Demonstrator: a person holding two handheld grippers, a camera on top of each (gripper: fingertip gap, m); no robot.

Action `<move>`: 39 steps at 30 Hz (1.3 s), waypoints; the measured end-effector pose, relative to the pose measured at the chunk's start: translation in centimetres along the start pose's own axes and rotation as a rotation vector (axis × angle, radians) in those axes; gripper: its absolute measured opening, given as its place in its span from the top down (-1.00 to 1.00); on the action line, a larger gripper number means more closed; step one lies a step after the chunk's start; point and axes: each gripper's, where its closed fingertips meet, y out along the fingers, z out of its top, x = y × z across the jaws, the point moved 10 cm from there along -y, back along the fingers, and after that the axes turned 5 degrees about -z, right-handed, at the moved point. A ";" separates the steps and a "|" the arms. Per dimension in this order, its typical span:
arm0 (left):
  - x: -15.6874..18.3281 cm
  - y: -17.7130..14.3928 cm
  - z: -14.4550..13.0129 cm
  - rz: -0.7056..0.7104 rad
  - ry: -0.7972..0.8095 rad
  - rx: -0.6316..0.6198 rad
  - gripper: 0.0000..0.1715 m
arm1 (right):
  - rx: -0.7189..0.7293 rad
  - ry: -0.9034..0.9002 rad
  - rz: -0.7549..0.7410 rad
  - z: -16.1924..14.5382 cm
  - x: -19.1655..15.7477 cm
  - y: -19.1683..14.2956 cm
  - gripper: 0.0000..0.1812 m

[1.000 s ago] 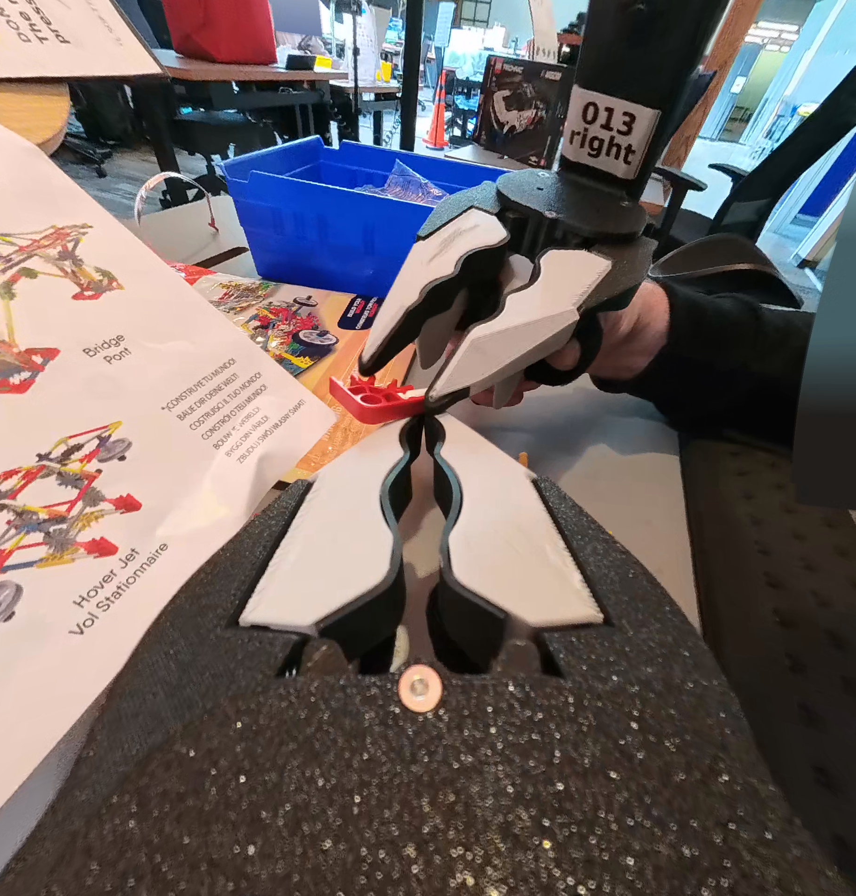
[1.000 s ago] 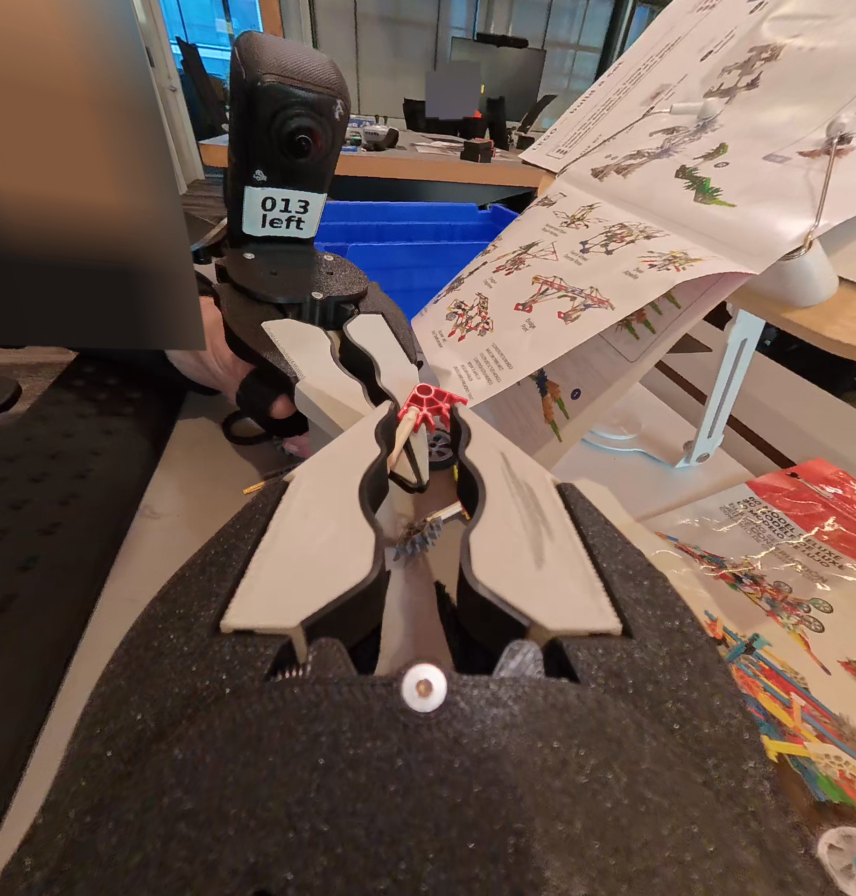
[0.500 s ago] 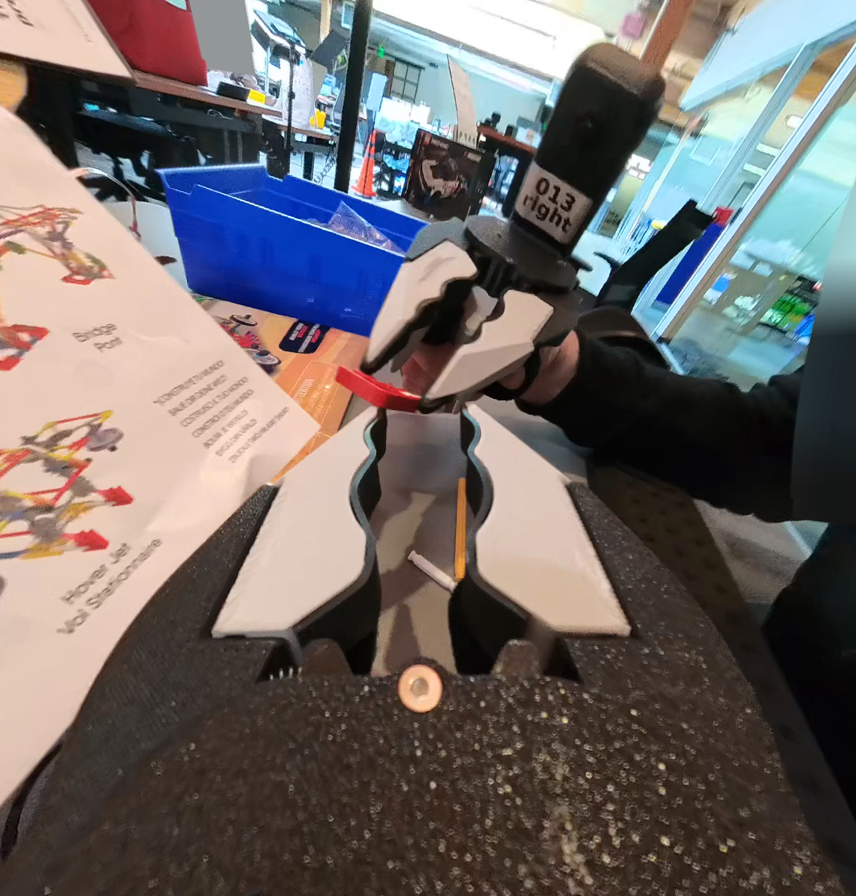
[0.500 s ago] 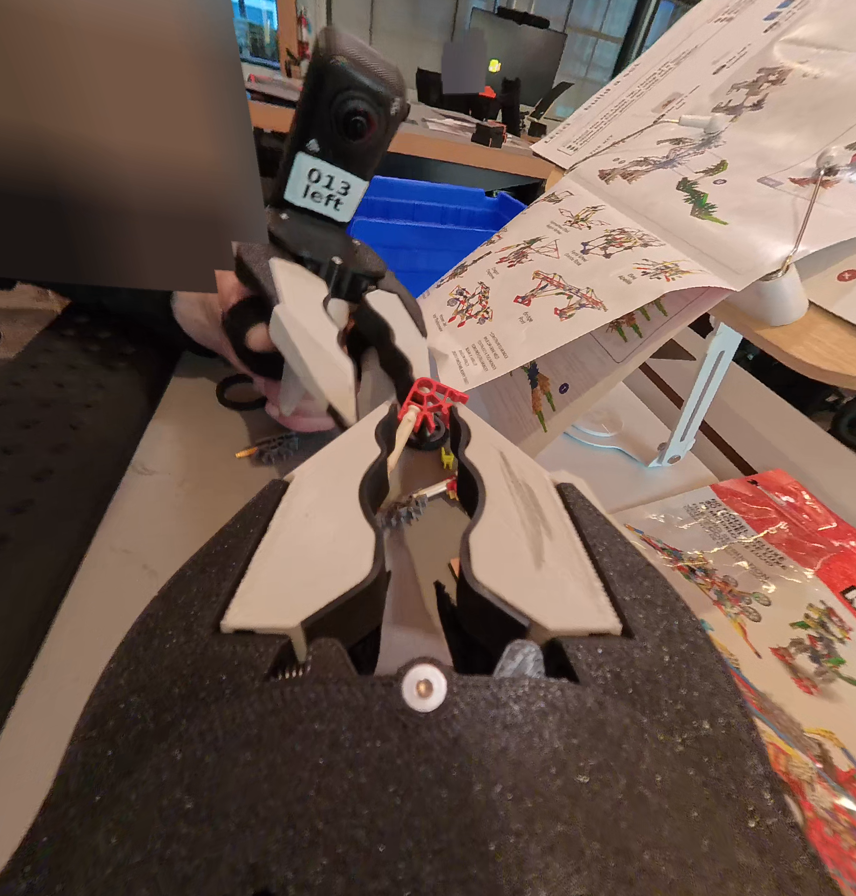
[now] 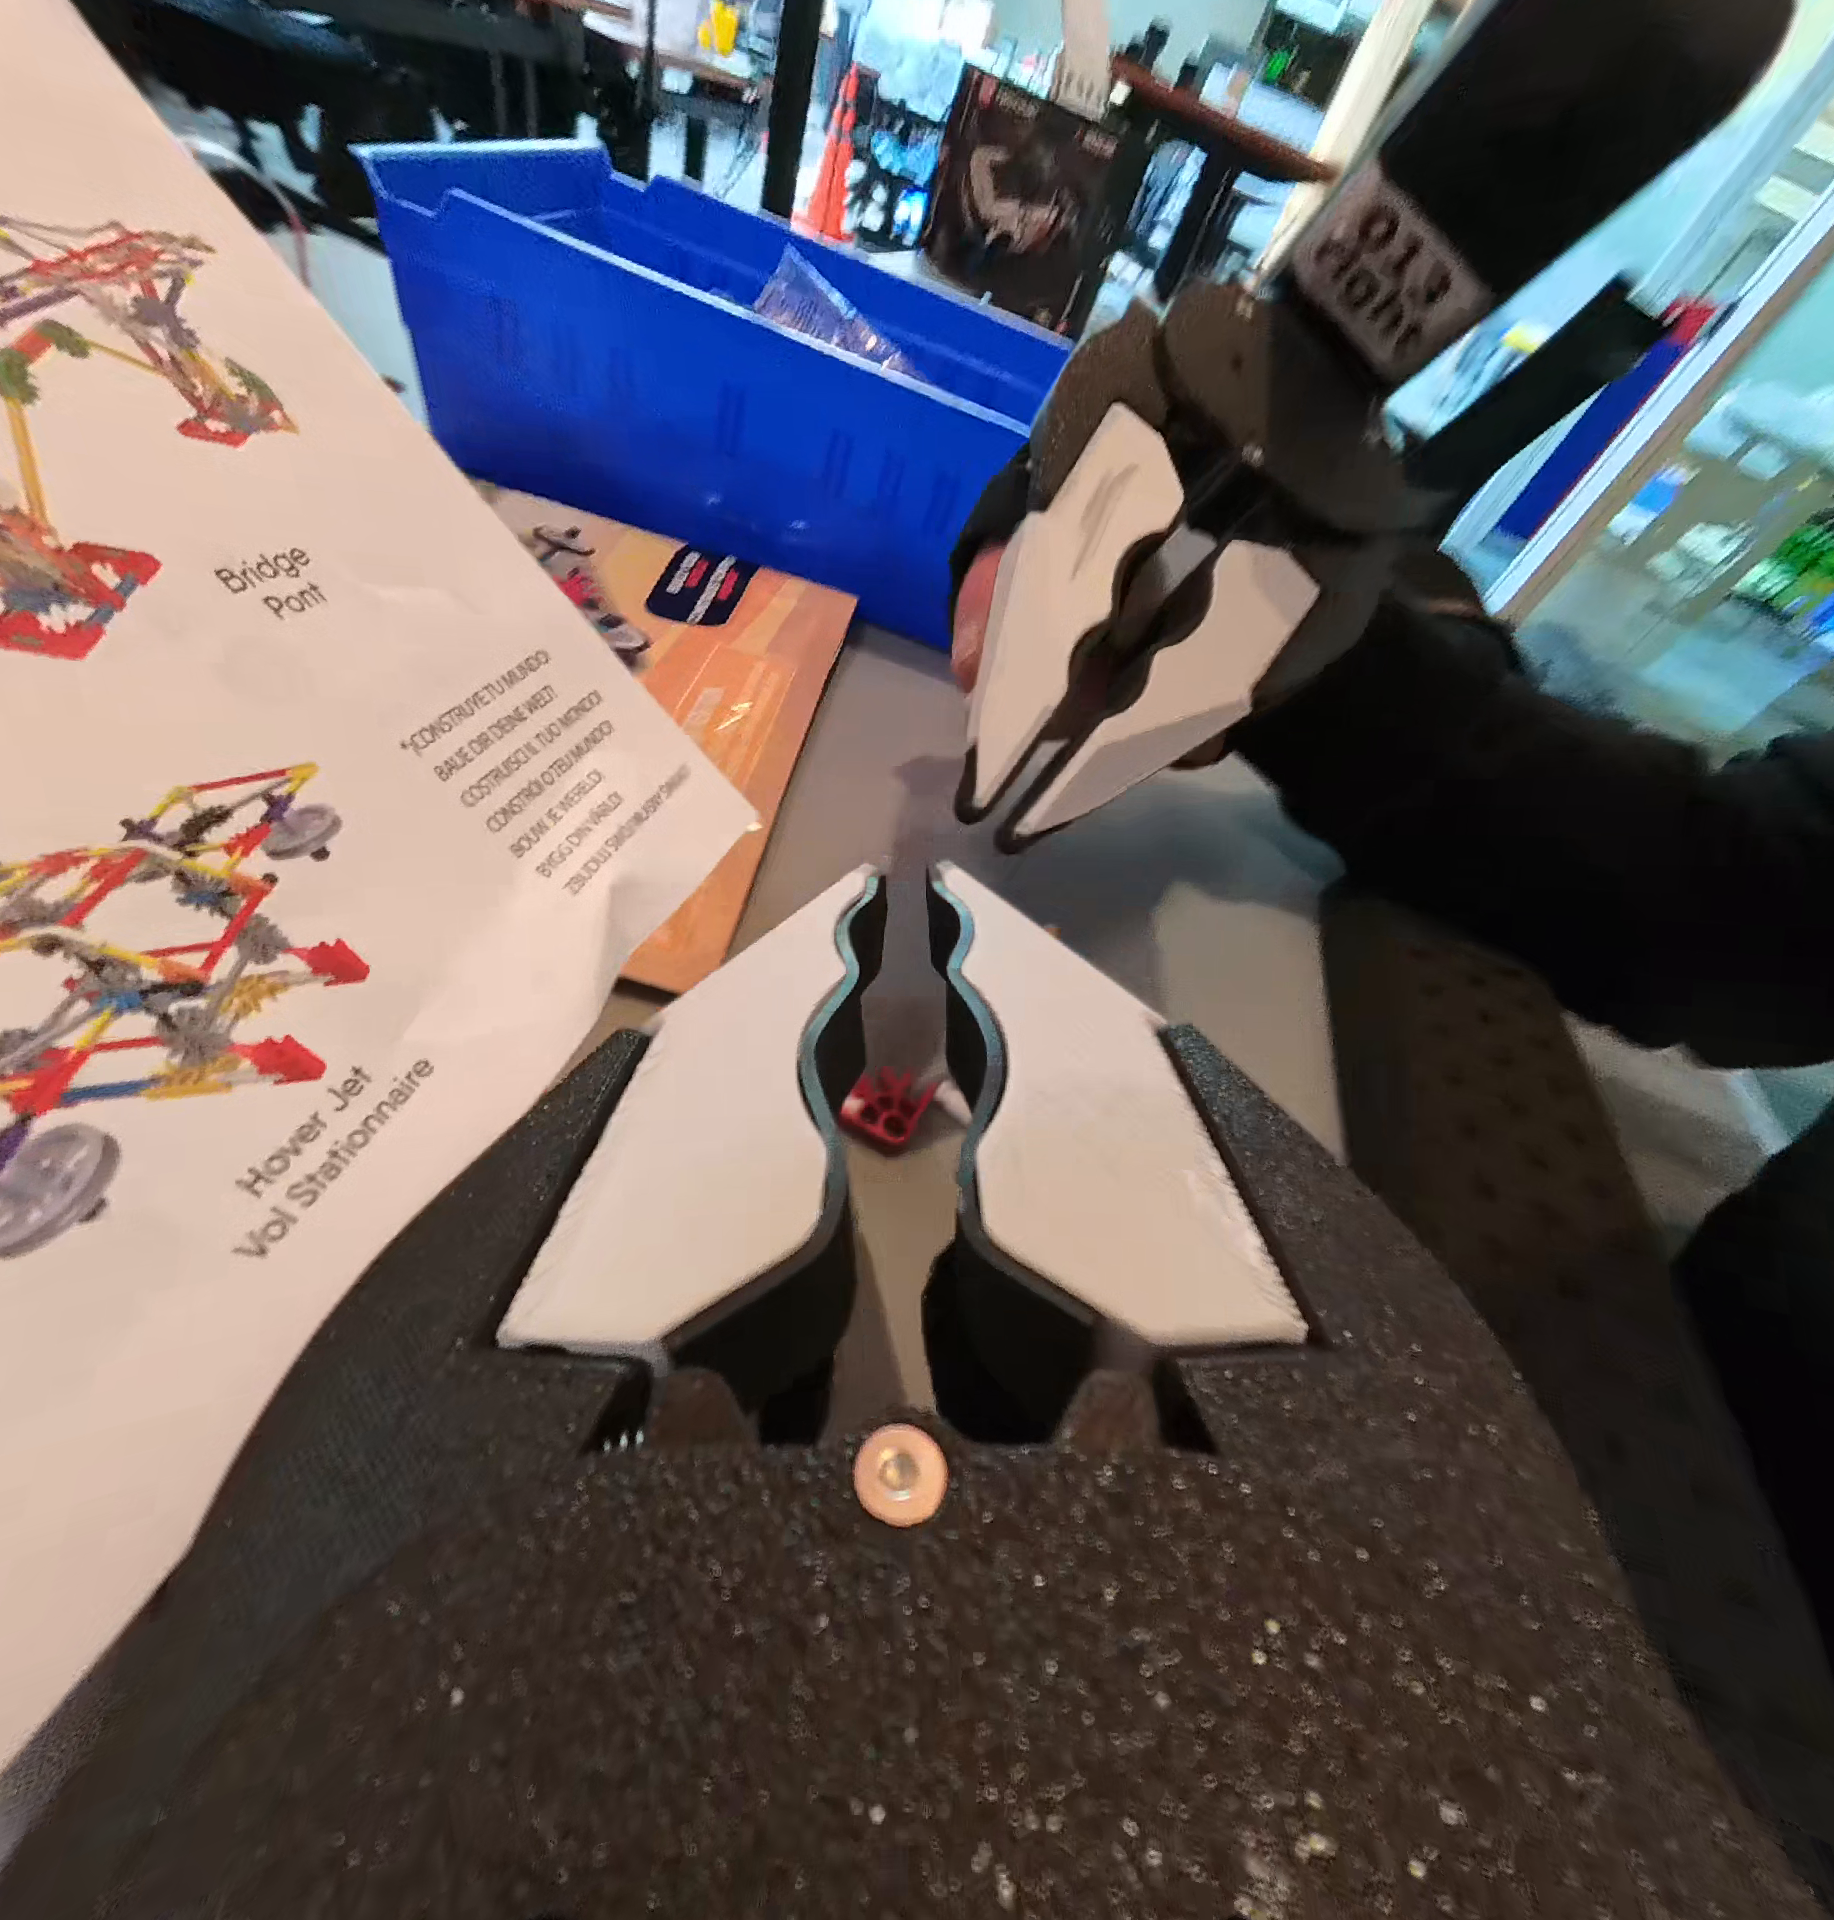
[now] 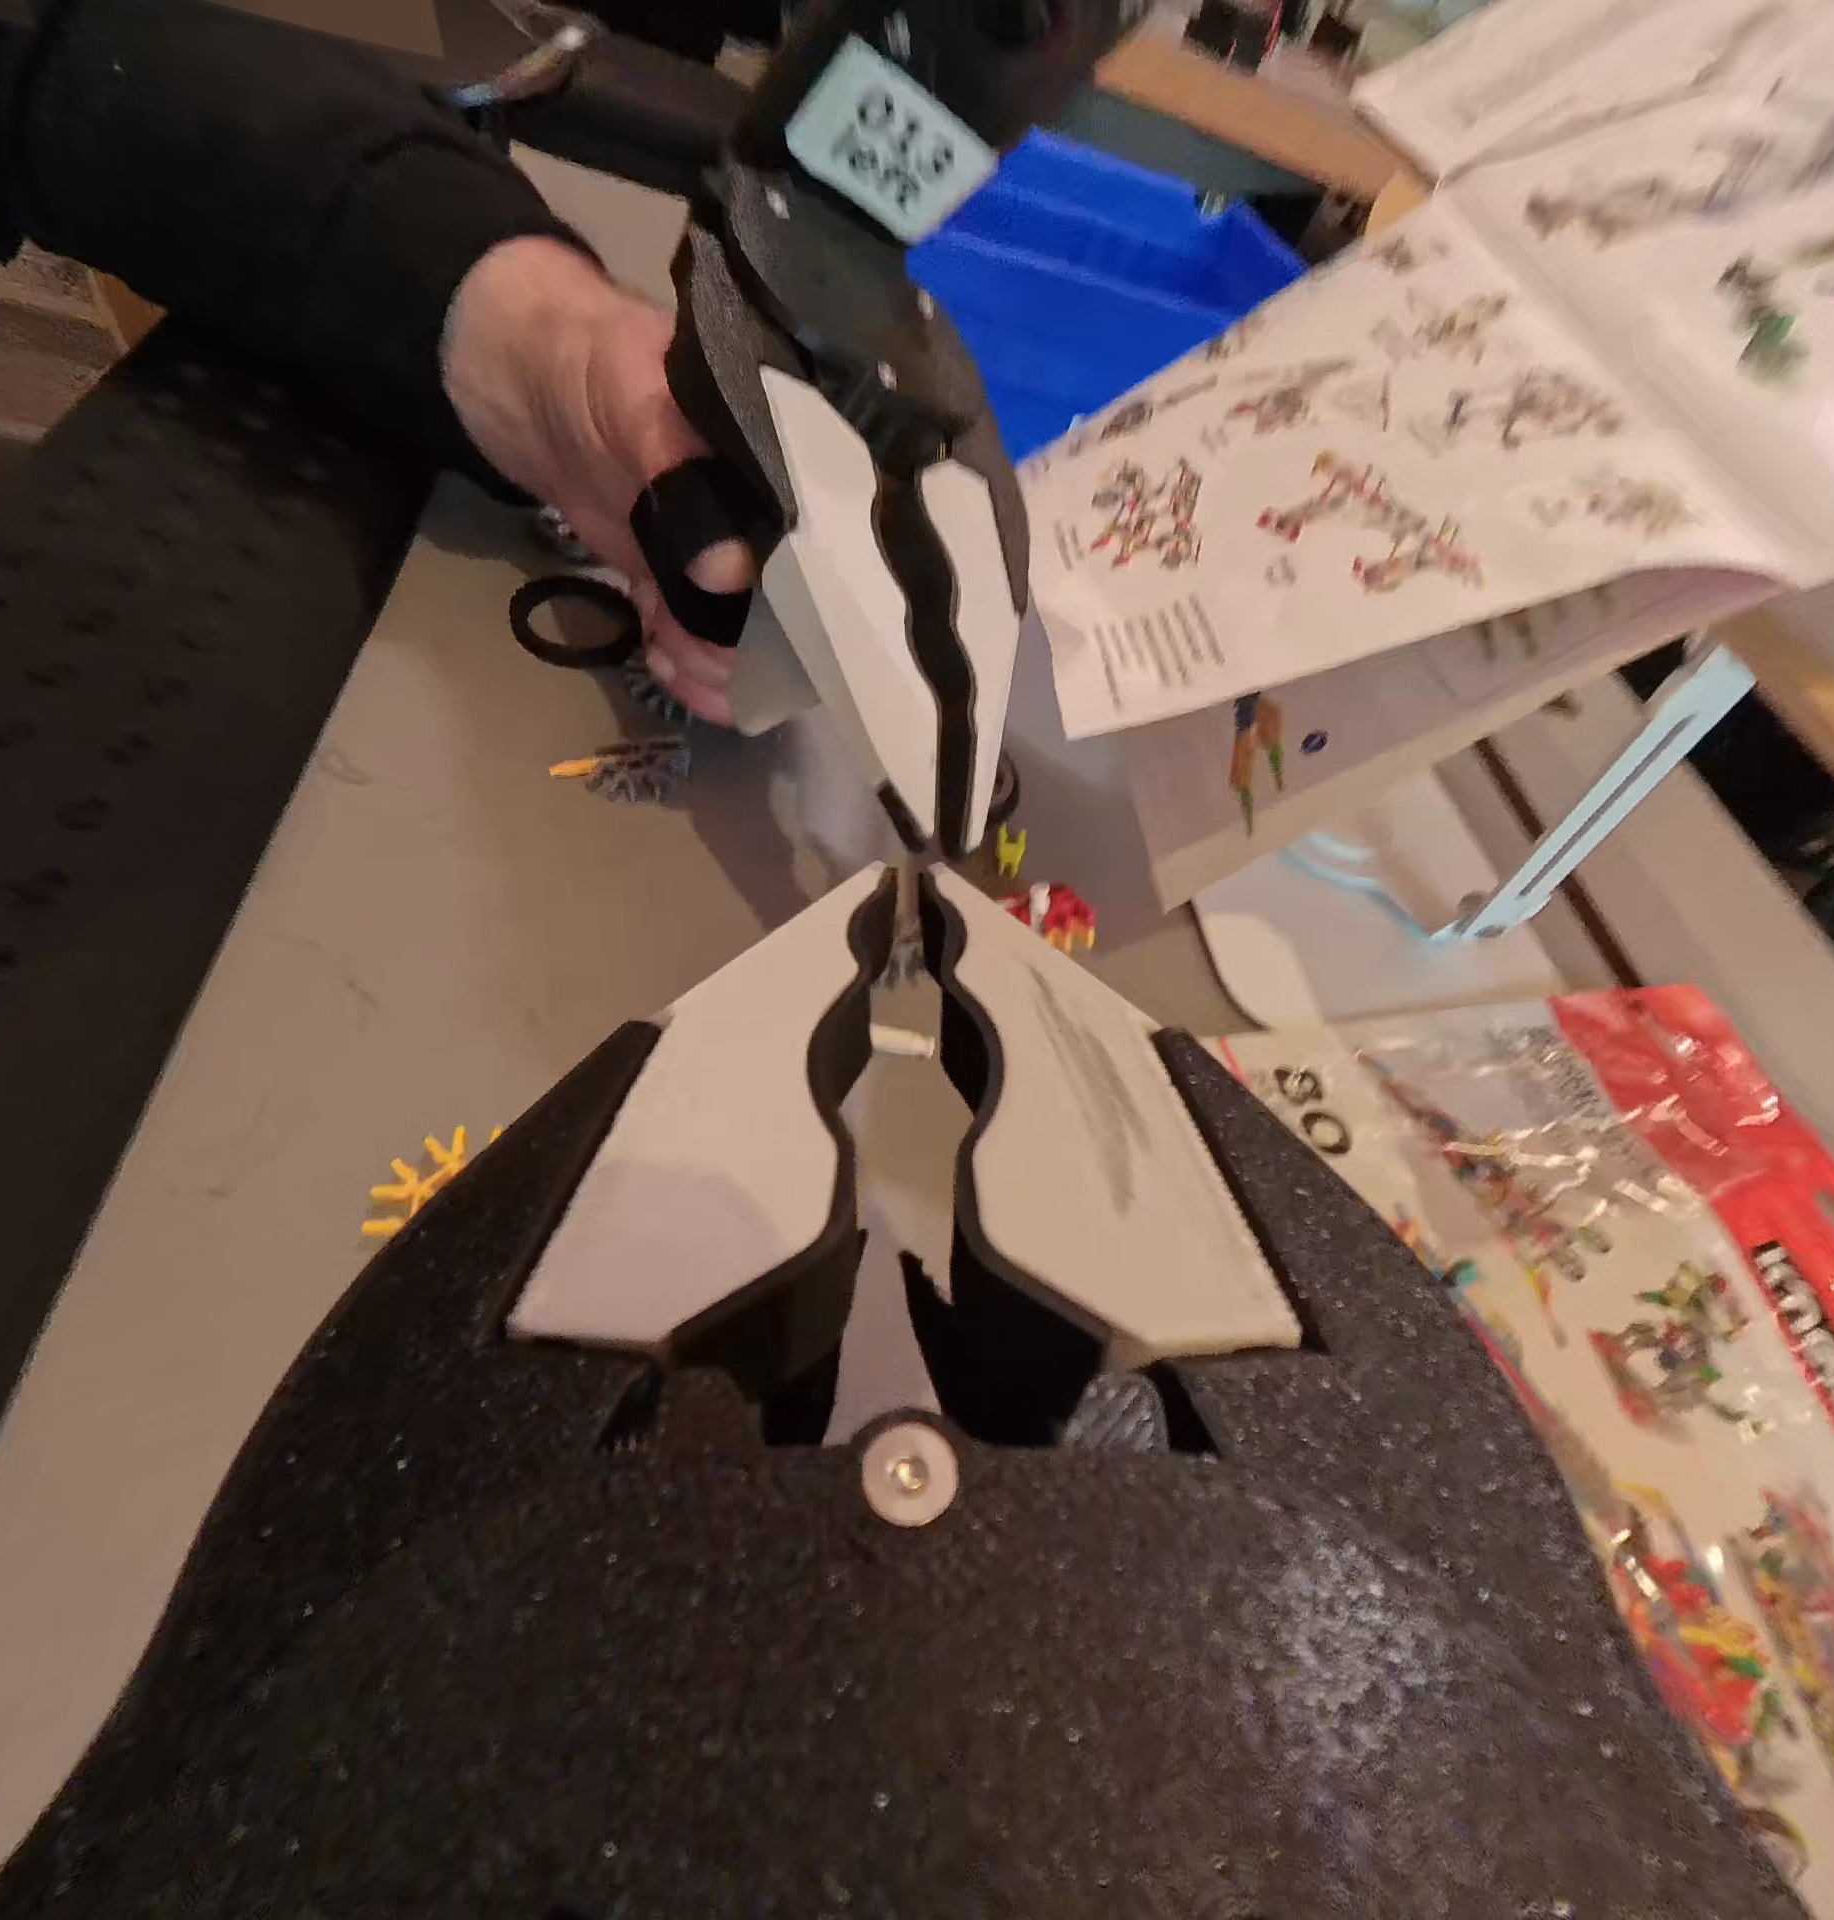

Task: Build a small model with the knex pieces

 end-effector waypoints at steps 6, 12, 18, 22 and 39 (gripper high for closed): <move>0.0 -0.4 -0.4 0.134 0.201 -0.207 0.89 | -0.265 0.108 0.089 -2.5 -0.2 1.5 0.52; -0.4 -0.1 -1.2 0.197 0.258 -0.337 0.89 | -0.425 0.100 0.149 -3.8 -2.0 4.2 0.64; -0.2 0.4 -2.3 0.195 0.307 -0.443 0.89 | -0.421 0.127 0.172 -3.7 -2.2 4.8 0.77; 0.0 0.6 -2.5 0.191 0.321 -0.467 0.86 | -0.409 0.104 0.157 -3.5 -2.1 4.5 0.77; 4.0 1.8 -1.8 0.353 0.938 -0.370 0.79 | -0.145 0.276 0.121 -1.4 0.2 2.3 0.77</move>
